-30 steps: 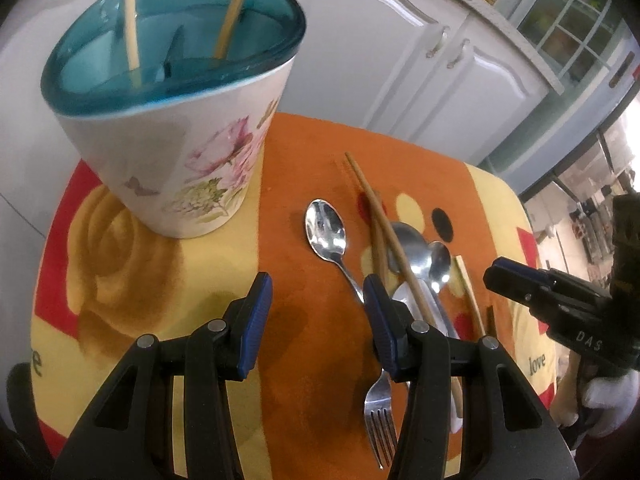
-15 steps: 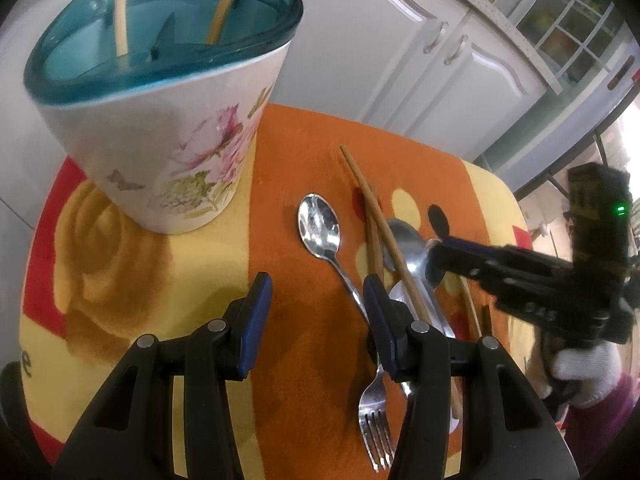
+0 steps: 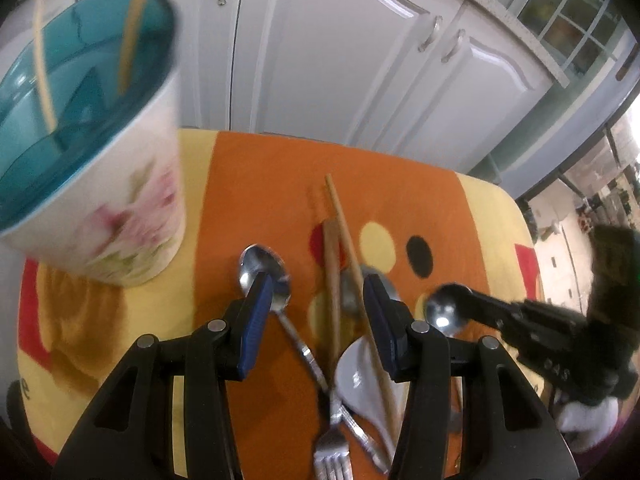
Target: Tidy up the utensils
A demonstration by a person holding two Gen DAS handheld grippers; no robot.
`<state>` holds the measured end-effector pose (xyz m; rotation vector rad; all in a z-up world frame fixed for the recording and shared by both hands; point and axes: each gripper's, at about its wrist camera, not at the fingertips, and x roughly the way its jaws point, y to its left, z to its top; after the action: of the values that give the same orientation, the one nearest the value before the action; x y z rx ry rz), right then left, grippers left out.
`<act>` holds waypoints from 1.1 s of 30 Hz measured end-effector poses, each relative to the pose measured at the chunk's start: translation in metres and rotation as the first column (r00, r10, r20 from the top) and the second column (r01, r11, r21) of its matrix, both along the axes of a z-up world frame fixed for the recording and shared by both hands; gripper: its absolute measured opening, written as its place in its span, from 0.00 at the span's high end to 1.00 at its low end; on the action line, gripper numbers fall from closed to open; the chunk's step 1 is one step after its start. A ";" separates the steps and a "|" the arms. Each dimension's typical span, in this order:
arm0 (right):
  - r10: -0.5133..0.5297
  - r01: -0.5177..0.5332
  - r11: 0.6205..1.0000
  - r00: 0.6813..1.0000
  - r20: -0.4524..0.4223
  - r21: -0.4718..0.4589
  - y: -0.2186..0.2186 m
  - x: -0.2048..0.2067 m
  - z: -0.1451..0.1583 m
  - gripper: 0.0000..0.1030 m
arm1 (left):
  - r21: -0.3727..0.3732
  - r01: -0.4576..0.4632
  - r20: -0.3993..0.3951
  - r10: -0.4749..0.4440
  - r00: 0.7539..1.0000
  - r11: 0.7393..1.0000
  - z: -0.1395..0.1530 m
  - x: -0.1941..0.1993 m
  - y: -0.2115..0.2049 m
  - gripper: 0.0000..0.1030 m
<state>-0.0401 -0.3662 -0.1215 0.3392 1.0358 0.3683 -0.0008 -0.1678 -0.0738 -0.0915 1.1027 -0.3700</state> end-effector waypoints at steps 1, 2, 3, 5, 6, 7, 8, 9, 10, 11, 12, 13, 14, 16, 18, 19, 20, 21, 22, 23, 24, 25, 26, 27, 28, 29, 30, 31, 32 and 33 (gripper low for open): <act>-0.009 0.009 1.000 1.000 0.001 -0.001 -0.005 -0.003 0.000 0.98 | 0.008 0.005 0.006 -0.005 1.000 1.000 0.000 0.003 -0.006 0.55; -0.014 0.014 1.000 1.000 0.003 0.002 -0.007 -0.004 0.001 0.98 | 0.015 0.006 0.010 -0.006 1.000 1.000 0.000 0.005 -0.010 0.55; -0.022 0.022 1.000 1.000 0.006 0.002 -0.009 -0.005 0.002 0.98 | 0.030 0.009 0.016 -0.009 1.000 1.000 0.000 0.009 -0.015 0.55; -0.034 0.034 0.999 0.999 0.008 0.001 -0.011 -0.005 0.002 0.98 | 0.057 0.010 0.017 -0.011 1.000 0.998 -0.002 0.017 -0.024 0.55; -0.037 0.037 0.999 0.999 0.010 0.002 -0.012 -0.004 0.001 0.98 | 0.072 0.007 0.011 -0.008 1.000 0.997 -0.004 0.023 -0.029 0.55; -0.036 0.036 0.999 0.999 0.012 -0.001 -0.011 -0.003 0.001 0.98 | 0.081 0.003 0.007 -0.004 1.000 0.997 -0.006 0.027 -0.031 0.55; -0.034 0.034 0.999 0.999 0.014 -0.003 -0.008 -0.002 0.000 0.98 | 0.093 -0.005 0.003 0.005 1.000 0.996 -0.008 0.032 -0.034 0.55; -0.032 0.032 0.999 0.999 0.017 -0.004 -0.007 -0.002 -0.001 0.98 | 0.099 -0.010 0.000 0.010 1.000 0.995 -0.010 0.037 -0.037 0.55; -0.032 0.032 0.999 0.999 0.018 -0.002 -0.005 -0.001 -0.001 0.98 | 0.110 -0.013 -0.001 0.013 1.000 0.994 -0.013 0.042 -0.040 0.55; -0.033 0.033 0.999 0.999 0.018 0.004 -0.005 -0.001 -0.001 0.98 | 0.124 -0.016 0.000 0.016 1.000 0.992 -0.015 0.045 -0.042 0.55; -0.034 0.034 0.999 0.999 0.019 0.009 -0.005 0.000 -0.002 0.98 | 0.133 -0.017 -0.001 0.017 1.000 0.991 -0.017 0.048 -0.044 0.56; -0.036 0.035 0.999 0.999 0.019 0.015 -0.009 -0.001 -0.002 0.98 | 0.133 -0.011 -0.005 0.012 1.000 0.991 -0.020 0.051 -0.046 0.65; -0.037 0.037 0.999 0.999 0.019 0.019 -0.009 -0.001 -0.003 0.98 | 0.131 0.002 -0.013 -0.001 1.000 0.991 -0.023 0.053 -0.048 0.73; -0.042 0.042 0.999 0.999 0.023 0.020 -0.011 -0.003 -0.002 0.98 | 0.154 0.025 -0.024 -0.022 0.999 0.988 -0.027 0.055 -0.050 0.91; -0.056 0.056 0.998 0.998 0.036 0.015 -0.011 -0.006 0.001 0.98 | 0.117 0.032 -0.014 -0.031 0.999 0.993 -0.023 0.052 -0.047 0.92; -0.061 0.060 0.998 0.997 0.042 0.018 -0.013 -0.008 0.003 0.98 | 0.089 0.029 -0.008 -0.028 1.000 0.996 -0.018 0.050 -0.043 0.92; -0.071 0.069 0.997 0.996 0.052 0.027 -0.014 -0.011 0.007 0.98 | 0.063 0.024 -0.003 -0.023 1.000 0.998 -0.012 0.048 -0.038 0.92; -0.076 0.074 0.997 0.995 0.062 0.032 -0.015 -0.013 0.011 0.98 | 0.033 0.022 -0.002 -0.022 1.000 0.999 -0.006 0.045 -0.032 0.92; -0.079 0.076 0.997 0.994 0.070 0.033 -0.015 -0.014 0.014 0.98 | 0.002 0.019 -0.007 -0.019 1.000 1.000 -0.001 0.044 -0.028 0.92; -0.078 0.076 0.997 0.993 0.086 0.028 -0.014 -0.017 0.021 0.98 | -0.042 0.015 -0.018 -0.016 1.000 0.999 0.006 0.042 -0.022 0.92; -0.074 0.073 0.997 0.992 0.099 0.022 -0.012 -0.019 0.026 0.98 | -0.076 0.019 -0.024 -0.021 0.999 0.997 0.013 0.039 -0.018 0.92; -0.068 0.066 0.998 0.992 0.108 0.017 -0.011 -0.020 0.030 0.98 | -0.092 0.025 -0.019 -0.026 0.999 0.995 0.019 0.035 -0.013 0.92; -0.060 0.059 0.998 0.992 0.113 0.014 -0.010 -0.020 0.033 0.98 | -0.096 0.030 -0.007 -0.031 0.999 0.995 0.025 0.031 -0.011 0.92; -0.054 0.054 0.999 0.992 0.115 0.004 -0.009 -0.020 0.036 0.98 | -0.101 0.036 0.008 -0.035 0.999 0.994 0.032 0.026 -0.007 0.92; -0.054 0.055 0.998 0.992 0.112 -0.007 -0.008 -0.018 0.036 0.98 | -0.106 0.039 0.015 -0.038 0.999 0.994 0.037 0.023 -0.007 0.92; -0.053 0.055 0.998 0.994 0.100 -0.016 -0.008 -0.016 0.034 0.98 | -0.118 0.044 0.018 -0.042 0.999 0.992 0.041 0.019 -0.003 0.92; -0.053 0.055 0.998 0.995 0.089 -0.020 -0.007 -0.015 0.031 0.98 | -0.128 0.048 0.021 -0.045 0.999 0.991 0.045 0.016 0.000 0.92; -0.057 0.059 0.998 0.995 0.085 -0.022 -0.008 -0.012 0.027 0.97 | -0.132 0.048 0.022 -0.046 0.999 0.990 0.048 0.014 0.002 0.92; -0.063 0.066 0.997 0.995 0.079 -0.029 -0.008 -0.010 0.023 0.90 | -0.132 0.047 0.023 -0.044 0.999 0.990 0.049 0.014 0.002 0.92; -0.070 0.074 0.996 0.995 0.071 -0.044 -0.007 -0.008 0.019 0.82 | -0.133 0.041 0.026 -0.038 0.999 0.990 0.051 0.013 0.005 0.92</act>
<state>-0.0480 -0.3736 -0.1025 0.3188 0.9597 0.2889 0.0122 -0.1625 -0.0226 -0.1834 1.0572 -0.4798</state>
